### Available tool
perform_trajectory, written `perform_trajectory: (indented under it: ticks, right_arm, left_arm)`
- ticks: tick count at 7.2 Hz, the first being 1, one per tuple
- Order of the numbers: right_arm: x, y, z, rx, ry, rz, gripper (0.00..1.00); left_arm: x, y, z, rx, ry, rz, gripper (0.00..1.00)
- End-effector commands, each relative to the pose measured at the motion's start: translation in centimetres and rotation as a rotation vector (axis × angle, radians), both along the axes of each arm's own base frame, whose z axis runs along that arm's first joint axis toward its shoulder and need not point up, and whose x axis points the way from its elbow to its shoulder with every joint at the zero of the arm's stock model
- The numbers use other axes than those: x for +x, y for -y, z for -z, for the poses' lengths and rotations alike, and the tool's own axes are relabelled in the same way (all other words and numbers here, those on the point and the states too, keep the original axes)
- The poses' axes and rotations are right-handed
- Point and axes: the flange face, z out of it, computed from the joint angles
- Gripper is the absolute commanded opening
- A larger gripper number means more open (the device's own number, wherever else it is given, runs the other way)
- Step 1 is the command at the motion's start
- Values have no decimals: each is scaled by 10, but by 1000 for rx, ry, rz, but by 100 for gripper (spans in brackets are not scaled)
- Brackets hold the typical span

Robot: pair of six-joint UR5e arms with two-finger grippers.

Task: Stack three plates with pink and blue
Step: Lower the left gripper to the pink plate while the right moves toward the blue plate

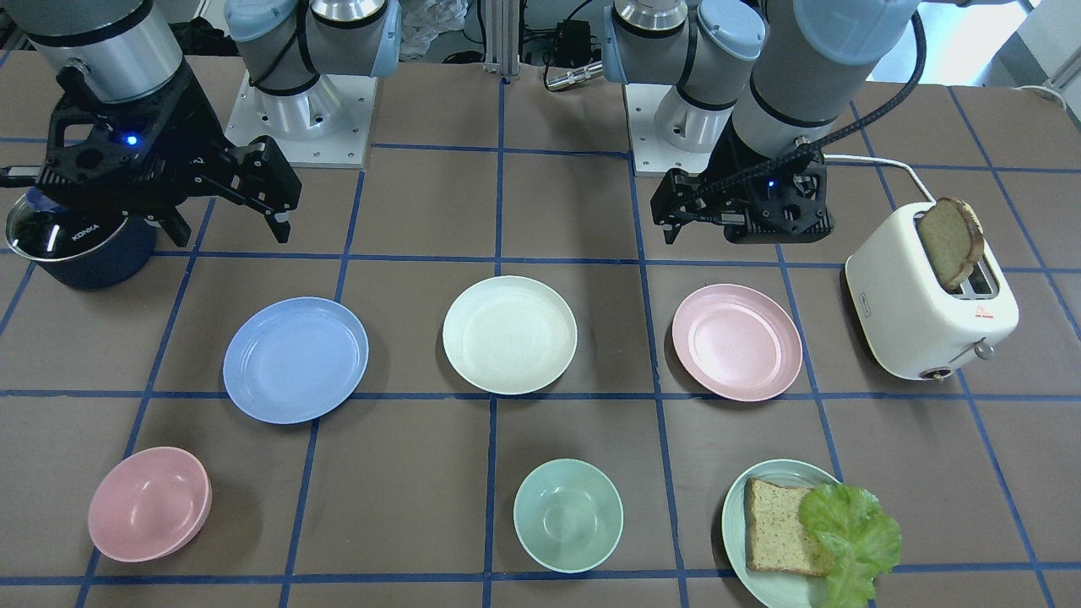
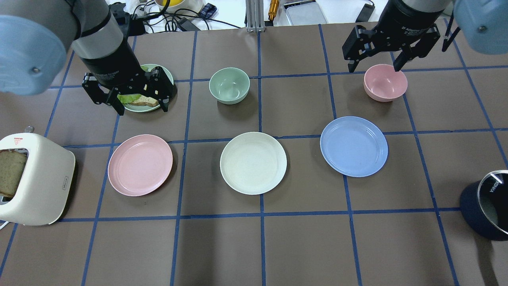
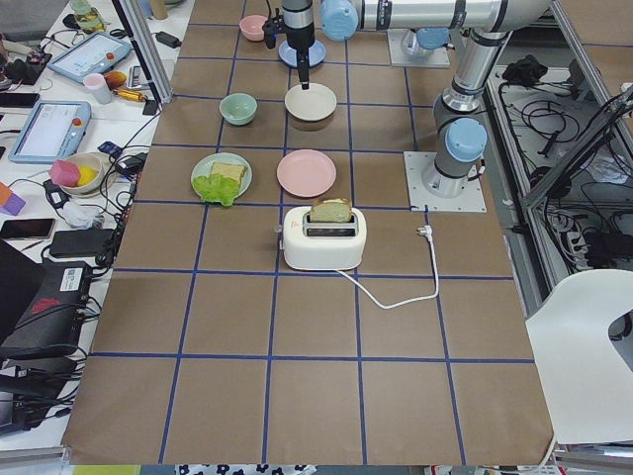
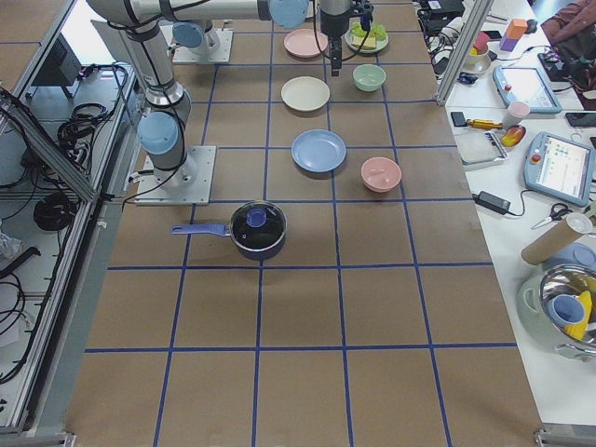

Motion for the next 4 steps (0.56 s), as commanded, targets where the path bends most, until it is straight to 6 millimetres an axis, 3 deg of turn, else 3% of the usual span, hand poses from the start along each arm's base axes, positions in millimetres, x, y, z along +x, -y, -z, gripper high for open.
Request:
perform_trajectory:
  ticks: [1,3,4]
  right_arm:
    - [-5,1,5,12,-17,6,100]
    - [-13,5,19,48,-18,-37,100]
    - [-31,9,32,72,-18,-61,100]
  left_arm:
    - [13,-11,75,0,-6,65,100]
    - [14,-31,141,-58,3,96,100]
    - [14,-39,165,-81,4,100,100]
